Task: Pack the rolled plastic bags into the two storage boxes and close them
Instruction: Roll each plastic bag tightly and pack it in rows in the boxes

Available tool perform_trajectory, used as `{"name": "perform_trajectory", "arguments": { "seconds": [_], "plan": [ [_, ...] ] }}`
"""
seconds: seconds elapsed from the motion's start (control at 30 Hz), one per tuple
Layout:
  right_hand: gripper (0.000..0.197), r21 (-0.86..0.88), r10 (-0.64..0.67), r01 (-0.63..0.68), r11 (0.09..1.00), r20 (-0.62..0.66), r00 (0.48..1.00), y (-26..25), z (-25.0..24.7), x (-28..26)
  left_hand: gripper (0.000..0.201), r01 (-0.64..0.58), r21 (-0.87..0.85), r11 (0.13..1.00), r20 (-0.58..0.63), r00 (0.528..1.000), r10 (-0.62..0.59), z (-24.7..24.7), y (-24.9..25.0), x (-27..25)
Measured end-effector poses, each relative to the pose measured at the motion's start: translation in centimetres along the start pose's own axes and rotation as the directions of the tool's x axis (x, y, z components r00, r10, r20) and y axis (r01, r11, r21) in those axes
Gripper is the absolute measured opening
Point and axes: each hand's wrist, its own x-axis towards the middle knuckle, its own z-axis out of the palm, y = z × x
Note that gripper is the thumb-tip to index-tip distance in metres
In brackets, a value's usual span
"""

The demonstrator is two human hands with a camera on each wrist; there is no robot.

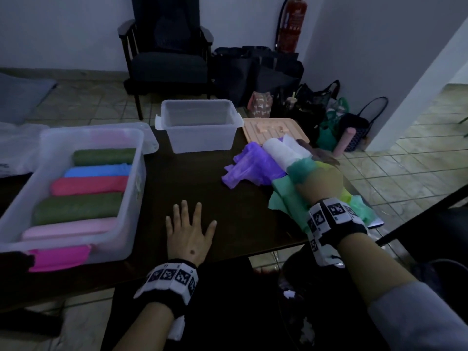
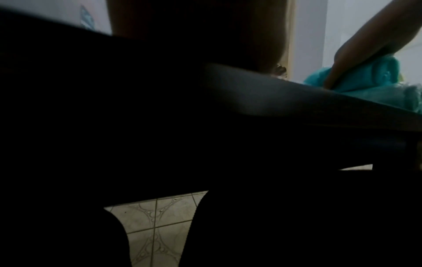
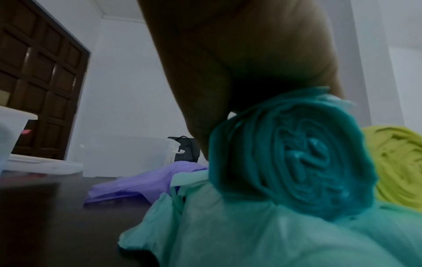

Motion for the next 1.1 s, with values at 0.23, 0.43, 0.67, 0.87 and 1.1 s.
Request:
{"name": "perform_trajectory", "arguments": {
  "seconds": [0.23, 0.43, 0.67, 0.87, 1.1],
  "plan": [
    [0.047, -0.006, -0.08, 0.08, 0.997, -0.06, 0.995, -1.2, -0.3, -1.7, 0.064, -0.015, -0.002, 1.0, -0.034, 0.999, 0.015, 0.2, -0.2, -0.1],
    [0.053, 0.084, -0.29, 0.283, 0.956, 0.091, 0.953, -6.0, -0.6, -6.1, 0.064, -0.037, -0.015, 0.999, -0.067, 0.997, 0.036, 0.3, -0.5, -0.2],
    [0.051, 0.085, -0.415, 0.407, 0.909, 0.233, 0.879, -11.1, 3.4, -9.9, 0.063, -0.081, -0.017, 0.997, -0.122, 0.989, 0.079, 1.2, -1.1, 0.0],
    [0.05, 0.084, -0.326, 0.315, 0.945, 0.236, 0.916, -11.7, 4.8, -10.0, 0.082, -0.112, -0.059, 0.992, 0.03, 0.993, 0.114, 0.1, -1.6, 0.1],
    [0.081, 0.605, -0.286, -0.235, 0.761, 0.638, 0.715, -11.9, 3.1, -8.7, 0.096, -0.103, -0.394, 0.913, 0.077, 0.986, 0.144, -3.1, -1.5, -0.2]
  ]
}}
